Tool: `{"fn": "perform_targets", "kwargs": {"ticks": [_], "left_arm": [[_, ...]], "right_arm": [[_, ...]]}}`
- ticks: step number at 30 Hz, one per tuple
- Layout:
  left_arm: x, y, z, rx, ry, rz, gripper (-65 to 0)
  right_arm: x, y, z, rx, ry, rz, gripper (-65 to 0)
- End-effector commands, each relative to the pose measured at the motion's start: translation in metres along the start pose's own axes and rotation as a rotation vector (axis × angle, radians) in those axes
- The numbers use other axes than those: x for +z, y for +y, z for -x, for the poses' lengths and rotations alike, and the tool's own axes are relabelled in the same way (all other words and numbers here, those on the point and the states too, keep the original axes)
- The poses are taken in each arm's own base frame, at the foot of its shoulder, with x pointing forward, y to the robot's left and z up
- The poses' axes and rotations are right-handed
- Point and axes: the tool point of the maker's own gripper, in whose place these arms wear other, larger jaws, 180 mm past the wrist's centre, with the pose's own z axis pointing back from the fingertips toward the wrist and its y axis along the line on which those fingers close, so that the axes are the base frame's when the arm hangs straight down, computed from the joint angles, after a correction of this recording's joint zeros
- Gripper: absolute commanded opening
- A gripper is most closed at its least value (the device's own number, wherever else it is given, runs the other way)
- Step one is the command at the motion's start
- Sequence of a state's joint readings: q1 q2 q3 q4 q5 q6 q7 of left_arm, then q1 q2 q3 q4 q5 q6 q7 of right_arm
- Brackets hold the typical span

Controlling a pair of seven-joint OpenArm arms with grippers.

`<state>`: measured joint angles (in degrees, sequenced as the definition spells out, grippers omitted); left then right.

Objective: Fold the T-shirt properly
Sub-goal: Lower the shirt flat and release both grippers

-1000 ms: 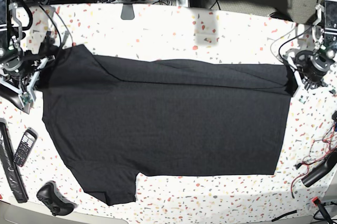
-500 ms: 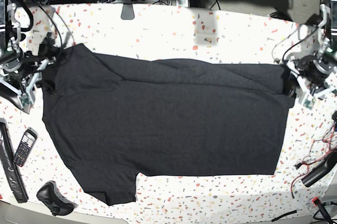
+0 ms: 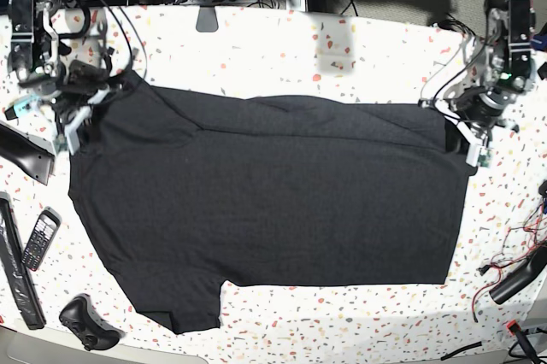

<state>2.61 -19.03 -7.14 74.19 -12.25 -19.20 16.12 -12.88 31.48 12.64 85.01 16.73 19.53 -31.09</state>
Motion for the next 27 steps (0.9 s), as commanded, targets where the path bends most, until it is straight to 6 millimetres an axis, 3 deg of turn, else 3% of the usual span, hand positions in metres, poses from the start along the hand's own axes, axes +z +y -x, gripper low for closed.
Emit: {"fn": "perform_targets", "kwargs": {"ticks": [1, 6, 13, 18, 21, 27], "left_arm": [[-0.003, 0.006, -0.012, 0.010, -0.035, -0.010, -65.0], [-0.002, -0.004, 0.027, 0.025, 0.090, 0.029, -65.0], [0.031, -0.024, 0.068, -0.012, 0.161, 0.076, -65.0], [0.055, -0.034, 0.073, -0.050, 0.160, 0.084, -65.0], [0.070, -0.026, 0.072, -0.054, 0.167, 0.057, -65.0], [0.092, -0.018, 0.070, -0.076, 0.159, 0.042, -65.0]], "right_arm": [[0.000, -0.013, -0.003, 0.003, -0.003, 0.028, -65.0], [-0.002, -0.016, 0.035, -0.010, 0.100, 0.029, -65.0], [0.022, -0.012, 0.057, 0.082, 0.122, 0.041, -65.0], [0.045, -0.029, 0.067, 0.076, 0.125, 0.089, -65.0], [0.061, -0.049, 0.080, 0.064, 0.146, 0.131, -65.0], [0.077, -0.062, 0.090, 0.033, 0.154, 0.110, -65.0]]}}
